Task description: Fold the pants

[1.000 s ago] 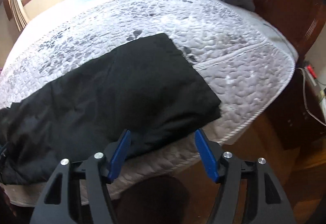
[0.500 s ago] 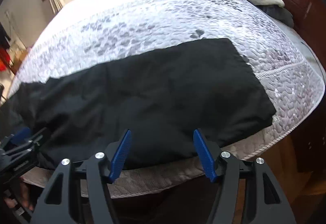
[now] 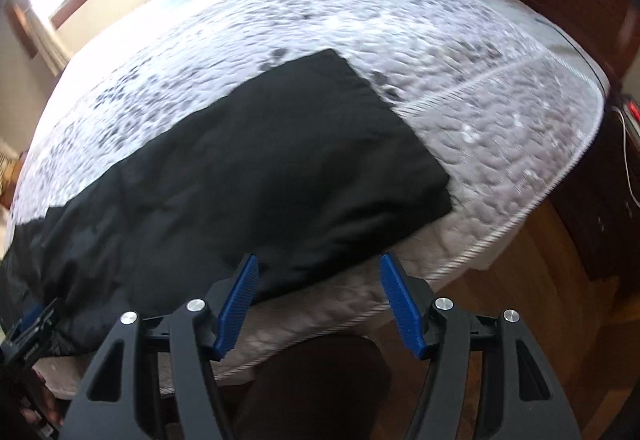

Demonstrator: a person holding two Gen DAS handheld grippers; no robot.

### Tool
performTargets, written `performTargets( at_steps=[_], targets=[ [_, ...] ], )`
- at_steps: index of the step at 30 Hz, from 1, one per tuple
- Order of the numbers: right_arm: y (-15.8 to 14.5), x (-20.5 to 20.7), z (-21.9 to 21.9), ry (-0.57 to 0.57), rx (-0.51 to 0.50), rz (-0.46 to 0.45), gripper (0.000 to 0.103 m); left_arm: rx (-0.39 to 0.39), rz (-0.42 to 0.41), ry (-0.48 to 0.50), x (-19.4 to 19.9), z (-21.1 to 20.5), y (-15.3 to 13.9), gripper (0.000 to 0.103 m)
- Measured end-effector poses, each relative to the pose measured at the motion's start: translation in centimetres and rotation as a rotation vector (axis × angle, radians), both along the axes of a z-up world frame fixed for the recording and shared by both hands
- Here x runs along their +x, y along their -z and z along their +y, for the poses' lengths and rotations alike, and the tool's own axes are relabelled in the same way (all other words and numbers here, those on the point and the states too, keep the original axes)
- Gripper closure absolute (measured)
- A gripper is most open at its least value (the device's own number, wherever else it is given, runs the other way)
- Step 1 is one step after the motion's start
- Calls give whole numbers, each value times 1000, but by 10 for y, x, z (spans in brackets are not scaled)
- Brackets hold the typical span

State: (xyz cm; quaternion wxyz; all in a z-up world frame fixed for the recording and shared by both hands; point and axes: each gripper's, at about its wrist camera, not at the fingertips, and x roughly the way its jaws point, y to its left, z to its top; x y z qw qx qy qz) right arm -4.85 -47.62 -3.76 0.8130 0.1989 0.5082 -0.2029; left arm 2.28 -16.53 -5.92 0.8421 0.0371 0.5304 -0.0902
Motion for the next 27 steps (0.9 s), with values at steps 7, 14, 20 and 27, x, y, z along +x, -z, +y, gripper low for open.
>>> performTargets(
  at_steps=[7, 14, 20, 27],
  targets=[
    [19, -14, -40, 124, 159, -32, 38, 21, 2, 6, -2, 3, 8, 10],
    [53, -1, -69, 199, 296, 5, 33, 24, 1, -1, -1, 1, 12, 8],
    [43, 19, -77, 163, 302, -98, 81, 26, -9, -13, 4, -2, 18, 5],
    [-6, 45, -90, 105, 168, -231, 91, 21, -38, -26, 22, -19, 19, 5]
  ],
)
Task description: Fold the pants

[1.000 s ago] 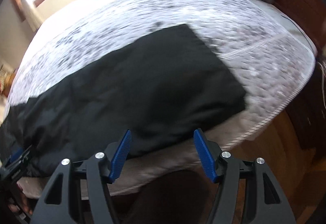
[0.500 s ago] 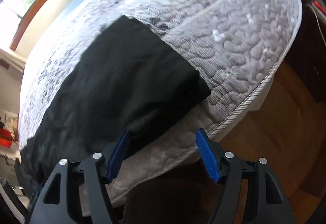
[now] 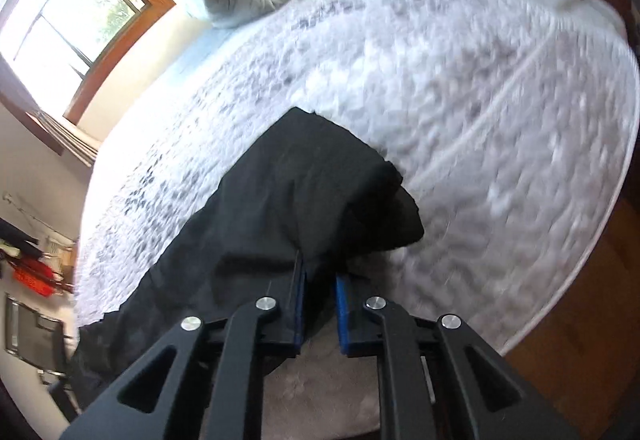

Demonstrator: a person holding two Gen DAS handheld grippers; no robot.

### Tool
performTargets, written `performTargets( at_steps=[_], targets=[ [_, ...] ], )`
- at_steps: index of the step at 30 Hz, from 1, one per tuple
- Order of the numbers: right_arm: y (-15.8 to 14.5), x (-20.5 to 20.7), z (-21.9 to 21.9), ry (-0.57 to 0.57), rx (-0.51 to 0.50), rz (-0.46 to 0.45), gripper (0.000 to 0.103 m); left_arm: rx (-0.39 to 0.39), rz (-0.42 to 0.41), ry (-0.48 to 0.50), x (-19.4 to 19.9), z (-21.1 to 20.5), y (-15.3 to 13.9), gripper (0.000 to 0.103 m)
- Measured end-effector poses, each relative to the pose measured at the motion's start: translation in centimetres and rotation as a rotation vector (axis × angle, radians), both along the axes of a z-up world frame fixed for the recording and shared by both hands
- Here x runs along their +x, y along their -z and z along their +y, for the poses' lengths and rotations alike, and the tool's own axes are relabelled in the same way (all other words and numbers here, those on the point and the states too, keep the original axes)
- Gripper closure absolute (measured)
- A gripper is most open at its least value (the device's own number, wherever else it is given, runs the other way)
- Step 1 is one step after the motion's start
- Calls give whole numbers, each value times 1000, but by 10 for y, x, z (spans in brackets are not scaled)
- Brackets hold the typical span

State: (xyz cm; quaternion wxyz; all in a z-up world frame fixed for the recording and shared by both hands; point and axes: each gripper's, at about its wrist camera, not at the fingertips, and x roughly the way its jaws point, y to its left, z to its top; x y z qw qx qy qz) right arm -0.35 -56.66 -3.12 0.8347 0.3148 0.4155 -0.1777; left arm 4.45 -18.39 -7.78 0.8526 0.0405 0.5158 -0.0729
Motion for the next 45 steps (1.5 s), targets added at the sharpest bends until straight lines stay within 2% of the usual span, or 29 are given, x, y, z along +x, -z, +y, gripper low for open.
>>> performTargets(
  at_steps=[2, 3, 6, 9, 12, 16, 20, 22, 24, 28, 31, 34, 36, 38, 42, 45],
  targets=[
    [14, 7, -7, 15, -33, 78, 91, 5, 1, 1, 4, -5, 1, 5],
    [28, 9, -11, 25, -16, 127, 91, 11, 0, 2, 5, -7, 2, 5],
    [53, 6, -11, 30, 5, 171, 87, 19, -9, 17, 3, -8, 3, 5],
    [48, 5, -4, 10, -48, 193, 84, 1, 8, 28, -1, 0, -1, 5],
    [42, 0, -5, 8, -46, 185, 87, -34, 1, -2, -6, 19, -12, 5],
    [29, -15, -5, 28, -43, 124, 89, -13, -40, -35, -15, 51, -30, 5],
    [38, -9, -5, 22, -58, 181, 88, 37, -57, -69, -23, 98, -41, 5],
    [40, -6, -2, 15, -71, 228, 73, 27, -34, -111, -28, 124, -43, 5],
    [35, -7, 4, 24, -83, 218, 65, -3, 18, -171, -34, 147, -42, 5],
    [23, -16, 17, 61, -131, 247, 64, -66, 121, -280, -35, 169, -39, 5],
    [7, -26, 38, 74, -166, 223, 64, -117, 135, -299, -36, 170, -40, 5],
    [-12, -26, 75, -9, -204, 170, 63, -168, 158, -308, -35, 172, -35, 5],
    [-24, -15, 112, -142, -164, 78, 63, -197, 173, -327, -32, 175, -28, 6],
    [-29, -1, 149, -298, -109, 29, 63, -228, 181, -348, -29, 182, -22, 7],
    [-28, 29, 227, -530, -72, 5, 63, -332, 202, -406, -24, 201, -16, 7],
    [-20, 43, 263, -615, -82, 33, 63, -392, 215, -440, -20, 215, -12, 7]
  ],
)
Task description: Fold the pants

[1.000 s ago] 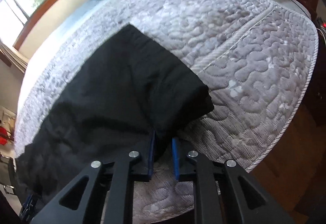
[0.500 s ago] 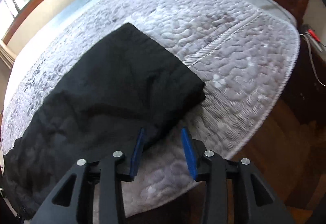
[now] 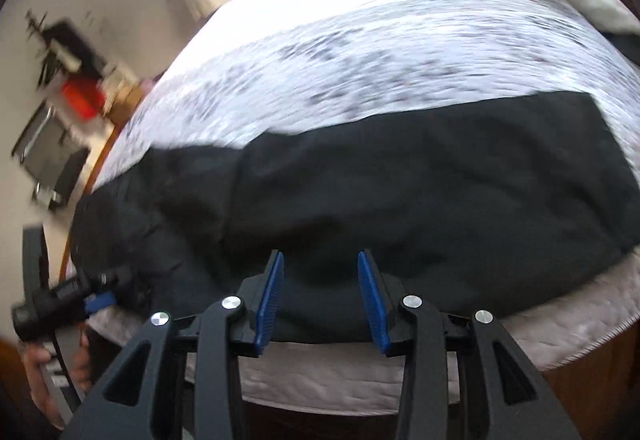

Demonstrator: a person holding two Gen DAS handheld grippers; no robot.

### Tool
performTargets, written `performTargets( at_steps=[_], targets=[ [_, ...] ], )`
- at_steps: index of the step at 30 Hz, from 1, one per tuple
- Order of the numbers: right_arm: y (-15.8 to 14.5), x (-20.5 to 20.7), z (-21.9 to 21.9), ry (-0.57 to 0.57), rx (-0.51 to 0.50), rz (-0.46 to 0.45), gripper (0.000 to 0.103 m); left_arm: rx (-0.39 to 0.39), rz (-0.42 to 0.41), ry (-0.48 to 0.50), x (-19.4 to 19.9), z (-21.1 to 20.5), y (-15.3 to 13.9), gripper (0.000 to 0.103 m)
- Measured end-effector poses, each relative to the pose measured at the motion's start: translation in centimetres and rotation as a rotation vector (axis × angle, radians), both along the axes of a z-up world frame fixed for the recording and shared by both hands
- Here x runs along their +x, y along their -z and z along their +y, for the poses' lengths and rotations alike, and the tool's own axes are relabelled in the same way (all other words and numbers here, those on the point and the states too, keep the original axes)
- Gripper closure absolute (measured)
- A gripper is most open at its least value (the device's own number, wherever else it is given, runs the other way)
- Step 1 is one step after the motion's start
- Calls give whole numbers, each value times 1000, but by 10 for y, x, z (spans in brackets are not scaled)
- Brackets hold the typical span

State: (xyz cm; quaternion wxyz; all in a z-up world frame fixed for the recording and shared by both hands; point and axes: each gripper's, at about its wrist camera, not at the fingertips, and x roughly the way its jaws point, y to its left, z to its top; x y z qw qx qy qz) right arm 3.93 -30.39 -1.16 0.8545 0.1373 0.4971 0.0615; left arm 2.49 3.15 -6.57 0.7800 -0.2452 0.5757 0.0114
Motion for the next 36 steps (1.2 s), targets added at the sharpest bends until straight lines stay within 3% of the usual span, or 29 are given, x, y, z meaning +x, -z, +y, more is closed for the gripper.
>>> performTargets(
  at_steps=[4, 6, 10, 11, 12, 14, 18, 21, 25, 28, 31, 32, 34, 36],
  targets=[
    [16, 8, 37, -85, -37, 49, 63, -100, 7, -76, 7, 17, 4, 11],
    [27, 10, 47, -105, -71, 82, 62, -29, 17, -95, 8, 21, 0, 56],
    [40, 7, 57, -118, -84, 115, 52, -51, 7, -78, 9, 25, 0, 68],
    [42, 7, 59, -122, -96, 117, 52, -59, 2, -87, 6, 26, -1, 73],
    [43, 7, 60, -127, -108, 122, 51, -59, -10, -108, 3, 27, -5, 86],
    [45, 8, 63, -132, -118, 126, 50, -58, -38, -131, -3, 33, -12, 96],
    [48, 9, 66, -140, -122, 134, 48, -69, -48, -177, -15, 36, -12, 100],
    [50, 11, 65, -148, -123, 137, 48, -18, -56, -181, -30, 34, -9, 101],
    [51, 13, 63, -143, -109, 132, 48, 45, -83, -143, -22, 21, -7, 100],
    [50, 13, 59, -130, -86, 126, 48, 83, -85, -126, -18, 18, -13, 92],
    [43, 10, 53, -116, -63, 95, 48, 192, -148, -153, -31, 11, -37, 52],
    [40, 9, 51, -108, -67, 82, 48, 254, -192, -162, -36, 4, -49, 32],
    [35, 8, 45, -96, -71, 57, 48, 322, -288, -130, -44, -14, -71, 29],
    [31, 8, 44, -101, -62, 45, 48, 331, -348, -40, -42, -33, -85, 23]
  ],
)
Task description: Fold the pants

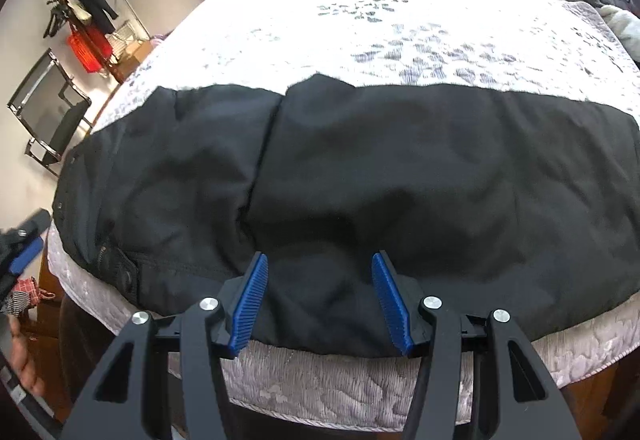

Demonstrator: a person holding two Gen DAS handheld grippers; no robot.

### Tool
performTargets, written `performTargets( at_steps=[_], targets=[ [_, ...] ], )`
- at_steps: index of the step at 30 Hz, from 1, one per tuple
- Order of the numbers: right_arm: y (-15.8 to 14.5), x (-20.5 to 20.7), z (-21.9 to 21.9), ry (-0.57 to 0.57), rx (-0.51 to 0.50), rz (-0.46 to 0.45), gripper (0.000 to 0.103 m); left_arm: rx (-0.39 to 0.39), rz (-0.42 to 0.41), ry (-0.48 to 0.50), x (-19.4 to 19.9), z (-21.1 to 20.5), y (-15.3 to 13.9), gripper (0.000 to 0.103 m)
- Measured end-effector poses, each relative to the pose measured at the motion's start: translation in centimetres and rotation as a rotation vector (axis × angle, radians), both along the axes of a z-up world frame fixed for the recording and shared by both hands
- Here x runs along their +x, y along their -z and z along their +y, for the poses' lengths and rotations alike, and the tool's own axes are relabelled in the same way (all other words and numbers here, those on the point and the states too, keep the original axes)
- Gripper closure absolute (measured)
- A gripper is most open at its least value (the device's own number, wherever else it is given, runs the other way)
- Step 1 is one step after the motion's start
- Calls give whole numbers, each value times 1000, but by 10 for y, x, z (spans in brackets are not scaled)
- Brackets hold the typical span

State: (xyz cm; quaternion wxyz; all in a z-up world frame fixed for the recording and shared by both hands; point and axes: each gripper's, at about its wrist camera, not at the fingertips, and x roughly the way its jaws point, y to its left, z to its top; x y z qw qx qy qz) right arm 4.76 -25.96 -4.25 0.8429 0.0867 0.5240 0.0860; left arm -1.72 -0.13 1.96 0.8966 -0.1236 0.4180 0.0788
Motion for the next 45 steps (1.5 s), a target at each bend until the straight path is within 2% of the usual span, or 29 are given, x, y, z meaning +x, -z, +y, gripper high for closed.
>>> performTargets(
  at_steps=[3, 5, 7, 10, 12, 14, 17, 20, 24, 27, 30, 34, 36, 41, 42, 44, 45],
  targets=[
    [1, 4, 6, -25, -29, -7, 48, 28, 0, 136, 18, -38, 0, 21],
    [11, 11, 6, -11, -68, 17, 48, 61, 35, 213, 33, -60, 11, 21],
    [22, 18, 1, 6, -55, 49, 49, 117, 93, 270, 49, -80, 30, 21],
    [26, 20, -12, 24, 23, 58, 49, 200, 158, 320, 64, -98, 54, 24],
    [18, 15, -27, 53, 58, 36, 49, 215, 184, 331, 65, -97, 63, 28],
    [10, 7, -50, 103, 64, 29, 49, 196, 179, 329, 63, -99, 61, 29],
    [3, -14, -102, 228, 15, 59, 48, 169, 134, 345, 53, -115, 51, 26],
    [3, -38, -157, 364, -36, 103, 48, 182, 133, 392, 55, -144, 49, 24],
    [11, -74, -227, 554, 51, 143, 40, 183, 138, 426, 55, -175, 51, 21],
    [17, -95, -275, 691, 151, 133, 39, 185, 146, 439, 53, -189, 54, 19],
    [26, -99, -304, 742, 202, 132, 38, 211, 158, 451, 52, -198, 60, 16],
    [46, -93, -326, 770, 346, 115, 38, 232, 175, 458, 52, -202, 65, 16],
    [52, -90, -330, 792, 378, 98, 38, 238, 180, 452, 52, -200, 66, 16],
    [55, -67, -325, 760, 351, 53, 38, 235, 201, 425, 54, -191, 69, 15],
    [56, -63, -325, 757, 337, 54, 44, 234, 204, 421, 54, -190, 70, 15],
    [53, -57, -323, 753, 312, 44, 62, 243, 205, 412, 55, -187, 70, 14],
    [49, -55, -322, 751, 314, 27, 77, 254, 206, 404, 56, -186, 71, 14]
  ],
)
